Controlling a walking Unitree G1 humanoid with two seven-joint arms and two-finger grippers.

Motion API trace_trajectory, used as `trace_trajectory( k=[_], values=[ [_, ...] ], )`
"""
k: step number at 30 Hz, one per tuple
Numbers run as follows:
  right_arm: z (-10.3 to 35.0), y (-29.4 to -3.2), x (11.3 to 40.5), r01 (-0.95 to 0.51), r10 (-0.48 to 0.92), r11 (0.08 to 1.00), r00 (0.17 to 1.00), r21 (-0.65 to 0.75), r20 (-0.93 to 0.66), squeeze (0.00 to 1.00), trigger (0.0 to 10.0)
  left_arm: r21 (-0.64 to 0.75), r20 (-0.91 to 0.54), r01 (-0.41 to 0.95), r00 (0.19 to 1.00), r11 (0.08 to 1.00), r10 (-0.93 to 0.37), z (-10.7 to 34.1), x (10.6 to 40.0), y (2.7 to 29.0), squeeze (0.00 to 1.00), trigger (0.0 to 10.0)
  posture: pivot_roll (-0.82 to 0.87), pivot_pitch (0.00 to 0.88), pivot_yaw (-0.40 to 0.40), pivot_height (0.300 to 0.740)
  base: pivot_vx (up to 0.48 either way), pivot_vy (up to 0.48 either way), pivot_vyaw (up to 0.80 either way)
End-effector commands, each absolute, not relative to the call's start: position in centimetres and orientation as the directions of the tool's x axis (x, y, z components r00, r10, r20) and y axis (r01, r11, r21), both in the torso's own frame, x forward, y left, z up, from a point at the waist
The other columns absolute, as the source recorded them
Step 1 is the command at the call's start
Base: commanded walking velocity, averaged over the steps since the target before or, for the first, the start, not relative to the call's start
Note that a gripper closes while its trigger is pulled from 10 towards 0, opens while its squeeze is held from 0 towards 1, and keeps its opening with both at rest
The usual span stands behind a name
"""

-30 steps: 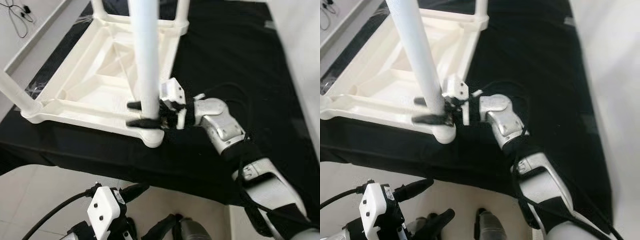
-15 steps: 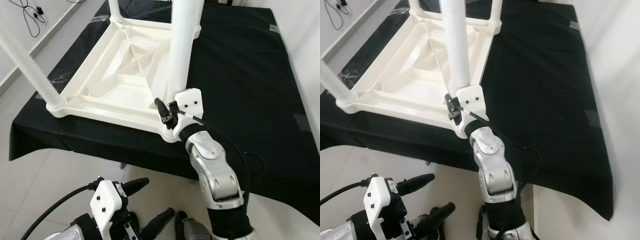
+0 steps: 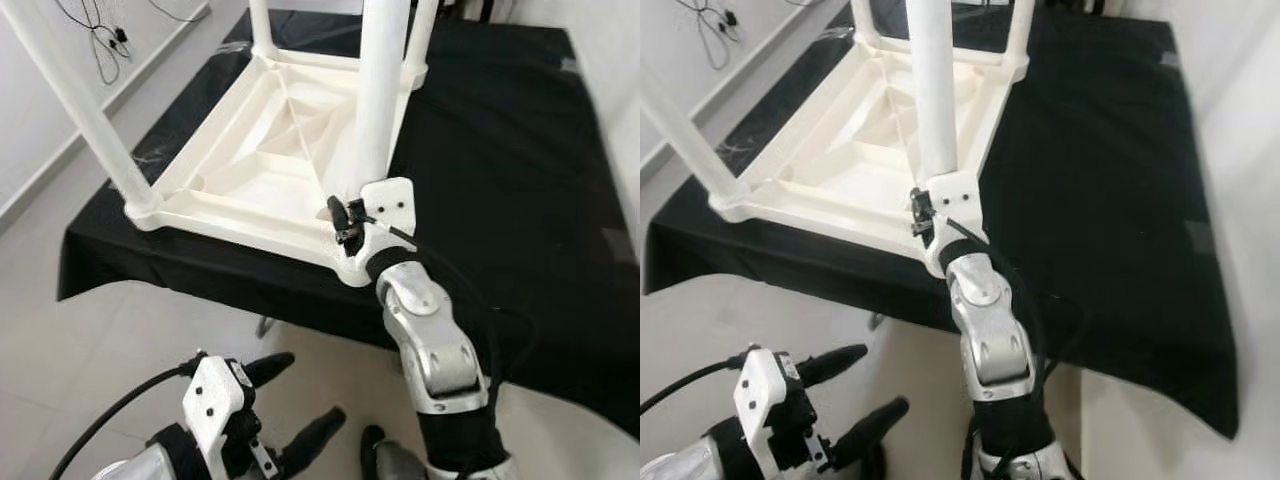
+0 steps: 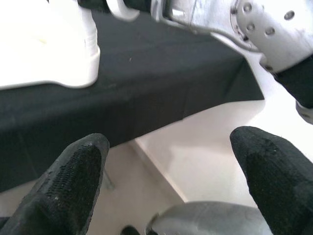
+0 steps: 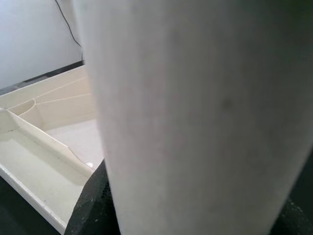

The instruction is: Building children table

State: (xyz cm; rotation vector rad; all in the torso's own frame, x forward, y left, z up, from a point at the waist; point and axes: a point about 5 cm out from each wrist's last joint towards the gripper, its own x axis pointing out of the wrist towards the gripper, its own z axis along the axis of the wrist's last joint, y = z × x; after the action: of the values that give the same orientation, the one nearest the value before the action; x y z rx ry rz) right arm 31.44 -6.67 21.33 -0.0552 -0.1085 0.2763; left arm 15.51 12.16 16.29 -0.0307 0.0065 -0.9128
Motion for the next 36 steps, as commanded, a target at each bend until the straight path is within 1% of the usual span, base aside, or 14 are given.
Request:
trace_trajectory(
  k=[1, 2, 3, 12, 13, 14, 16, 20, 23, 25, 26, 27, 31, 36],
  values=[
    [20.0, -6.2, 32.2, -0.327, 0.327, 0.945, 0.945, -0.011, 0.031, 0.88, 10.0, -0.029, -0.011, 0.789, 0.614, 0.614, -0.789, 15.8, 15.4, 12.3, 0.0, 10.0, -0.01, 0.217, -0.012, 0.74, 0.0, 0.0, 0.0],
    [20.3, -6.3, 32.5, -0.346, 0.346, 0.938, 0.937, -0.014, 0.049, 0.88, 10.0, -0.027, -0.011, 0.787, 0.616, 0.616, -0.788, 15.7, 15.4, 12.3, 0.0, 10.0, -0.01, 0.217, -0.012, 0.74, 0.0, 0.0, 0.0],
    [20.5, -6.4, 32.7, -0.365, 0.364, 0.931, 0.929, -0.011, 0.067, 1.0, 10.0, -0.024, -0.01, 0.784, 0.62, 0.62, -0.785, 15.7, 15.5, 12.3, 0.0, 10.0, 0.0, 0.21, -0.014, 0.74, 0.0, 0.0, 0.0],
    [21.7, -6.3, 33.6, -0.501, 0.496, 0.865, 0.859, 0.014, 0.125, 1.0, 10.0, -0.017, -0.007, 0.776, 0.63, 0.63, -0.776, 15.6, 15.7, 12.2, 0.0, 10.0, 0.01, 0.203, -0.023, 0.74, 0.0, 0.0, 0.0],
    [23.0, -6.1, 34.1, -0.657, 0.651, 0.753, 0.741, -0.02, 0.161, 0.2, 10.0, -0.014, -0.004, 0.774, 0.633, 0.633, -0.775, 15.6, 15.8, 12.1, 0.0, 10.0, 0.02, 0.197, -0.03, 0.74, 0.0, 0.0, 0.0],
    [23.6, -6.1, 34.3, -0.718, 0.715, 0.694, 0.678, -0.054, 0.169, 0.0, 10.0, -0.013, -0.003, 0.774, 0.633, 0.633, -0.774, 15.6, 15.9, 12.1, 0.0, 10.0, 0.02, 0.196, -0.031, 0.74, 0.0, 0.0, 0.0],
    [24.2, -6.3, 34.7, -0.779, 0.782, 0.619, 0.601, -0.098, 0.164, 0.0, 10.0, -0.011, -0.002, 0.774, 0.633, 0.632, -0.775, 15.6, 16.0, 12.0, 0.0, 10.0, 0.02, 0.195, -0.035, 0.74, 0.0, 0.0, 0.0],
    [24.4, -6.6, 35.3, -0.825, 0.833, 0.551, 0.534, -0.128, 0.146, 0.0, 10.0, -0.012, 0.0, 0.776, 0.631, 0.631, -0.776, 15.5, 16.1, 12.0, 0.0, 10.0, 0.02, 0.191, -0.038, 0.74, 0.0, 0.0, 0.0],
    [25.0, -6.8, 36.1, -0.89, 0.907, 0.421, 0.409, -0.176, 0.1, 0.0, 10.0, -0.01, 0.003, 0.777, 0.63, 0.629, -0.777, 15.5, 16.5, 11.8, 0.0, 10.0, 0.02, 0.181, -0.047, 0.74, 0.0, 0.0, 0.0],
    [25.1, -6.8, 36.4, -0.894, 0.912, 0.411, 0.401, -0.18, 0.087, 0.0, 10.0, -0.01, 0.004, 0.777, 0.63, 0.63, -0.777, 15.5, 16.5, 11.8, 0.0, 10.0, 0.02, 0.179, -0.05, 0.74, 0.0, 0.0, 0.0],
    [25.1, -6.6, 36.6, -0.896, 0.915, 0.404, 0.397, -0.183, 0.074, 0.0, 1.9, -0.008, 0.006, 0.775, 0.632, 0.632, -0.775, 15.5, 16.6, 11.8, 0.0, 10.0, 0.02, 0.175, -0.055, 0.74, 0.0, 0.0, 0.0],
    [25.0, -6.5, 37.0, -0.901, 0.919, 0.394, 0.39, -0.182, 0.06, 0.0, 0.0, -0.004, 0.008, 0.771, 0.636, 0.636, -0.771, 15.5, 16.8, 11.8, 0.0, 10.0, 0.03, 0.17, -0.06, 0.74, 0.0, 0.0, 0.0],
    [24.8, -6.4, 37.4, -0.906, 0.925, 0.377, 0.378, -0.191, 0.032, 0.0, 0.0, 0.003, 0.011, 0.764, 0.645, 0.645, -0.764, 15.5, 16.9, 11.8, 0.0, 10.0, 0.03, 0.167, -0.065, 0.74, 0.0, 0.0, 0.0],
    [24.2, -6.4, 38.1, -0.89, 0.908, 0.408, 0.418, -0.204, -0.011, 0.0, 0.0, 0.017, 0.016, 0.752, 0.659, 0.659, -0.752, 15.4, 17.2, 11.8, 0.0, 10.0, 0.03, 0.158, -0.071, 0.74, 0.0, 0.0, 0.0]
  ],
)
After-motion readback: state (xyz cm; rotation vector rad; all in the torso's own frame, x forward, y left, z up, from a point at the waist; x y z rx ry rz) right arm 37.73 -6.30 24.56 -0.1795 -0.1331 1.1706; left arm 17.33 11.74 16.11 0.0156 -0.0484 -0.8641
